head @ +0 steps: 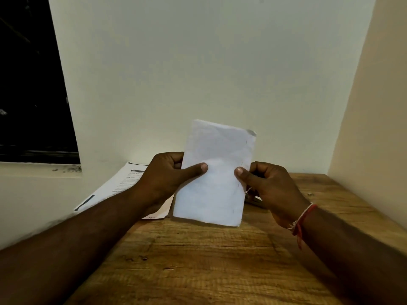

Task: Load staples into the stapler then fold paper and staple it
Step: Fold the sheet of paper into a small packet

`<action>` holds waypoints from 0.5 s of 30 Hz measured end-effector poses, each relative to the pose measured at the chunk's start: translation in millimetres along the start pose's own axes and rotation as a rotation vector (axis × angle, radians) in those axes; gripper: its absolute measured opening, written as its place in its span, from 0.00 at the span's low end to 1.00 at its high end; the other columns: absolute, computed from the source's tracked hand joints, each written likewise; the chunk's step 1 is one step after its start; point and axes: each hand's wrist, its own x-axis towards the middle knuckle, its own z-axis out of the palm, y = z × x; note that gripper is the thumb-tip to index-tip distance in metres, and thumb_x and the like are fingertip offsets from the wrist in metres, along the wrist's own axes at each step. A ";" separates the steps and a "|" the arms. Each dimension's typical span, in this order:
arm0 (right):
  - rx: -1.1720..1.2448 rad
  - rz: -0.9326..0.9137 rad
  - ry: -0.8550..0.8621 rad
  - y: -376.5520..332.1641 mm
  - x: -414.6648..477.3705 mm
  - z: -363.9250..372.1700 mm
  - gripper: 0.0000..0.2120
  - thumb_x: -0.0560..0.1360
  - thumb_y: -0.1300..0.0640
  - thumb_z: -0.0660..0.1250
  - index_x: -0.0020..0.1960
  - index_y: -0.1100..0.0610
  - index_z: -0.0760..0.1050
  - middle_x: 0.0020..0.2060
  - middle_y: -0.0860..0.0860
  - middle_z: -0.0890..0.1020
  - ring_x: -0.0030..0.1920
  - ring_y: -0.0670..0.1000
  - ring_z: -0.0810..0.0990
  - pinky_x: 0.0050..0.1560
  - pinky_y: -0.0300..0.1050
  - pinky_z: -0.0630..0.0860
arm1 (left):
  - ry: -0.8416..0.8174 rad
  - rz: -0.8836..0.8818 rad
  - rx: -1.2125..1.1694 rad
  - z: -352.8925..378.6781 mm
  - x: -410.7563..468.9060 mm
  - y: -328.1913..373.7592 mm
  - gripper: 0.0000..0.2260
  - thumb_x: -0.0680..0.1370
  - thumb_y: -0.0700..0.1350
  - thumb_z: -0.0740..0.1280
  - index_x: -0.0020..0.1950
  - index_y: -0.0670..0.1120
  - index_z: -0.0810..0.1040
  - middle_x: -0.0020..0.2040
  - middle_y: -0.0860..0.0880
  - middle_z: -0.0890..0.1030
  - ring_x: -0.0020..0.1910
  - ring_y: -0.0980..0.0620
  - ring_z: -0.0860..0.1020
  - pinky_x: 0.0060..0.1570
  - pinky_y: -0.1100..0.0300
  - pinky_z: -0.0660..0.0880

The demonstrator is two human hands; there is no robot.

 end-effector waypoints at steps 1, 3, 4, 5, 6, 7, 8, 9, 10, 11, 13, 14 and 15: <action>0.018 0.033 0.001 0.9 0.7 0.1 0.17 0.78 0.53 0.78 0.51 0.69 0.82 0.45 0.66 0.87 0.41 0.58 0.85 0.46 0.52 0.88 | -0.021 -0.032 -0.001 -2.1 3.1 0.3 0.16 0.78 0.43 0.81 0.65 0.43 0.88 0.58 0.45 0.92 0.58 0.43 0.91 0.66 0.40 0.85; 0.009 0.092 0.001 1.5 2.4 -0.9 0.14 0.78 0.55 0.79 0.54 0.65 0.84 0.49 0.68 0.87 0.48 0.62 0.89 0.56 0.66 0.87 | -0.077 -0.140 0.044 -7.9 8.5 2.5 0.21 0.78 0.43 0.82 0.69 0.42 0.84 0.59 0.44 0.92 0.59 0.43 0.91 0.66 0.40 0.85; -0.017 0.119 -0.012 1.4 3.2 -2.0 0.12 0.78 0.56 0.79 0.56 0.63 0.84 0.49 0.64 0.89 0.49 0.60 0.90 0.57 0.67 0.86 | -0.112 -0.209 0.079 -12.1 10.3 3.3 0.22 0.78 0.43 0.82 0.70 0.42 0.83 0.59 0.44 0.92 0.59 0.42 0.91 0.66 0.40 0.85; -0.055 0.148 -0.033 1.2 3.7 -2.7 0.12 0.78 0.57 0.79 0.58 0.61 0.84 0.49 0.60 0.91 0.50 0.59 0.91 0.57 0.67 0.86 | -0.141 -0.270 0.133 -16.2 11.5 3.9 0.23 0.78 0.44 0.82 0.71 0.42 0.82 0.58 0.43 0.92 0.58 0.40 0.91 0.66 0.39 0.85; -0.101 0.183 -0.061 0.6 3.7 -2.8 0.13 0.78 0.58 0.79 0.60 0.59 0.84 0.49 0.57 0.92 0.50 0.59 0.92 0.56 0.67 0.87 | -0.160 -0.315 0.209 -18.9 11.4 4.4 0.25 0.77 0.46 0.83 0.71 0.42 0.81 0.57 0.42 0.92 0.58 0.37 0.91 0.65 0.37 0.85; -0.154 0.217 -0.098 0.1 3.9 -2.2 0.14 0.78 0.58 0.79 0.62 0.57 0.83 0.49 0.55 0.92 0.49 0.58 0.92 0.55 0.67 0.87 | -0.159 -0.331 0.318 -20.1 11.1 3.2 0.27 0.77 0.49 0.84 0.72 0.43 0.79 0.55 0.42 0.92 0.56 0.36 0.91 0.62 0.37 0.87; -0.223 0.243 -0.136 0.2 3.7 -1.7 0.16 0.78 0.57 0.79 0.63 0.54 0.82 0.48 0.54 0.92 0.48 0.57 0.92 0.54 0.66 0.88 | -0.136 -0.305 0.484 -20.7 10.7 1.1 0.31 0.76 0.54 0.84 0.73 0.46 0.75 0.55 0.44 0.92 0.54 0.37 0.91 0.57 0.41 0.88; -0.309 0.253 -0.166 0.0 2.9 -0.1 0.16 0.78 0.56 0.80 0.64 0.52 0.81 0.46 0.53 0.92 0.45 0.55 0.92 0.49 0.62 0.89 | -0.095 -0.227 0.706 -20.5 10.7 -1.8 0.35 0.74 0.59 0.84 0.75 0.49 0.72 0.56 0.48 0.90 0.54 0.41 0.90 0.54 0.47 0.87; -0.410 0.249 -0.191 -0.3 1.5 1.7 0.16 0.78 0.56 0.80 0.63 0.50 0.80 0.44 0.51 0.91 0.39 0.51 0.91 0.42 0.55 0.89 | -0.052 -0.102 0.932 -18.7 8.9 -4.0 0.38 0.73 0.64 0.83 0.77 0.53 0.71 0.60 0.52 0.88 0.56 0.47 0.88 0.54 0.51 0.84; -0.512 0.239 -0.209 0.1 0.0 3.7 0.17 0.78 0.56 0.80 0.63 0.48 0.79 0.42 0.50 0.90 0.33 0.48 0.89 0.33 0.48 0.85 | -0.029 0.039 1.086 -16.3 7.2 -6.9 0.37 0.73 0.66 0.82 0.76 0.57 0.72 0.63 0.56 0.85 0.61 0.51 0.85 0.57 0.53 0.82; -0.675 0.228 -0.235 3.6 -0.5 6.1 0.22 0.76 0.54 0.81 0.66 0.46 0.77 0.42 0.48 0.89 0.29 0.46 0.86 0.26 0.41 0.79 | -0.076 0.205 1.114 -7.5 -0.2 -8.8 0.24 0.75 0.66 0.80 0.67 0.61 0.80 0.65 0.61 0.81 0.66 0.56 0.81 0.65 0.52 0.80; -0.728 0.238 -0.247 5.6 0.3 6.5 0.25 0.75 0.53 0.83 0.67 0.45 0.76 0.43 0.48 0.89 0.30 0.46 0.87 0.26 0.41 0.79 | -0.130 0.220 1.102 -1.2 -5.2 -9.9 0.18 0.76 0.65 0.79 0.62 0.61 0.83 0.64 0.62 0.81 0.66 0.58 0.80 0.67 0.51 0.79; -0.764 0.252 -0.256 6.7 0.9 6.4 0.28 0.73 0.51 0.84 0.68 0.45 0.75 0.45 0.48 0.89 0.31 0.47 0.87 0.28 0.42 0.79 | -0.191 0.214 1.112 7.3 -11.0 -10.6 0.14 0.77 0.64 0.78 0.59 0.61 0.85 0.63 0.63 0.82 0.66 0.59 0.79 0.68 0.51 0.80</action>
